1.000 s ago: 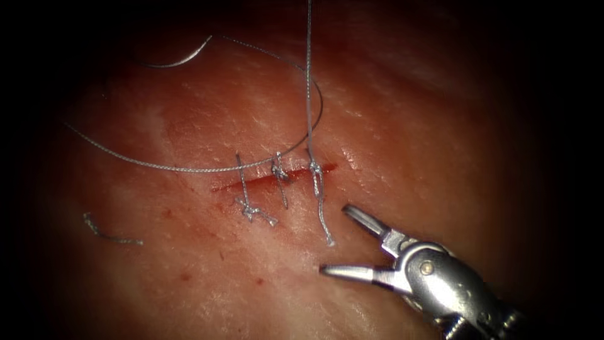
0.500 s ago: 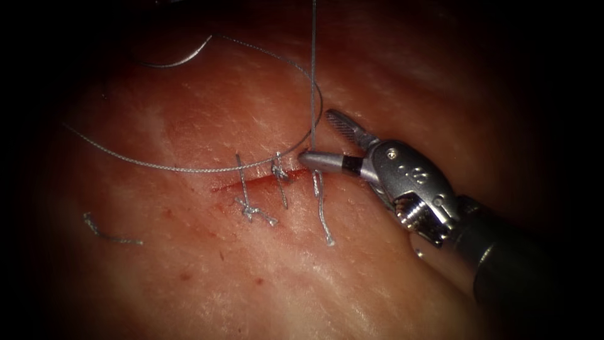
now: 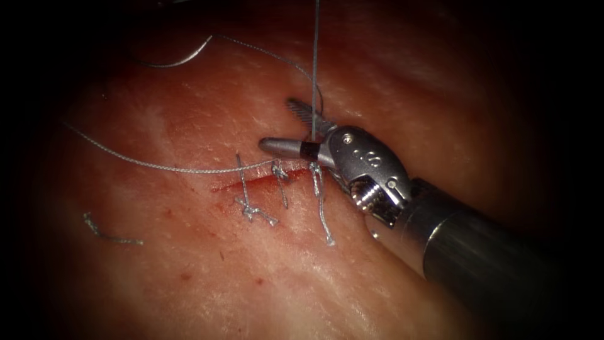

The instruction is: Wound Closure

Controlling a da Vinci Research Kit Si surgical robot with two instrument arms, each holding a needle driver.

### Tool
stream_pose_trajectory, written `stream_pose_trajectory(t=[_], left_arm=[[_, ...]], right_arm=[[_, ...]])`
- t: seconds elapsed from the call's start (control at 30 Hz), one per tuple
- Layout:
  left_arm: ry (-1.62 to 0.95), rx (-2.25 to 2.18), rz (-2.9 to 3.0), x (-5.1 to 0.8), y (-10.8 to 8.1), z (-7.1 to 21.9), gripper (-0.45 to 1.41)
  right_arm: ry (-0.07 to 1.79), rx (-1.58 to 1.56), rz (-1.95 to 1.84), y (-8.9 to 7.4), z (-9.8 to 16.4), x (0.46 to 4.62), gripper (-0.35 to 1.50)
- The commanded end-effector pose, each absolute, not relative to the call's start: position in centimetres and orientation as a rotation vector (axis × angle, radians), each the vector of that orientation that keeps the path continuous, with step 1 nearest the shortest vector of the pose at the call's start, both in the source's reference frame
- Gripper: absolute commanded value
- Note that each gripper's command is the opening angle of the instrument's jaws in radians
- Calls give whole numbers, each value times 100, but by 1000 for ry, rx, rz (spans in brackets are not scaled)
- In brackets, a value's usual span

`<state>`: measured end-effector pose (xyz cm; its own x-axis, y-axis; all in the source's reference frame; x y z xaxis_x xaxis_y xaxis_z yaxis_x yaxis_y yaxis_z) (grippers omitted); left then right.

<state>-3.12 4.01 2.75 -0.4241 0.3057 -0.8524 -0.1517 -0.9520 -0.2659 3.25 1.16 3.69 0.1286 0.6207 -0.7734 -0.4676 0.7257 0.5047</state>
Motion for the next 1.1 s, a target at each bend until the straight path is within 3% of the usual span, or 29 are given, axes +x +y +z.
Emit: stream_pose_trajectory(t=[0.03, 0.23, 0.27, 0.33, 0.43, 0.57, 0.7, 1.03, 1.1], left_arm=[[-210, -1508, 2435, -317, 407, 277, -45], [-207, -1513, 2439, -317, 404, 272, -45], [-207, -1514, 2439, -318, 403, 271, -45], [-208, -1515, 2439, -317, 403, 271, -45], [-208, -1516, 2440, -317, 402, 270, -45], [-210, -1518, 2440, -315, 400, 267, -45], [-207, -1521, 2444, -316, 395, 258, -45], [-203, -1532, 2449, -320, 392, 248, -45], [-202, -1533, 2448, -321, 393, 250, -45]], right_arm=[[1207, 152, 787, 120, 375, 336, 142], [1206, 153, 785, 119, 376, 338, 132], [1207, 160, 779, 117, 376, 337, 112], [1212, 167, 773, 116, 376, 337, 100], [1215, 165, 773, 117, 377, 336, 104], [1218, 164, 773, 122, 382, 333, 130], [1216, 158, 775, 122, 384, 337, 136], [1214, 156, 773, 121, 388, 338, 134], [1213, 160, 770, 118, 385, 338, 114]])
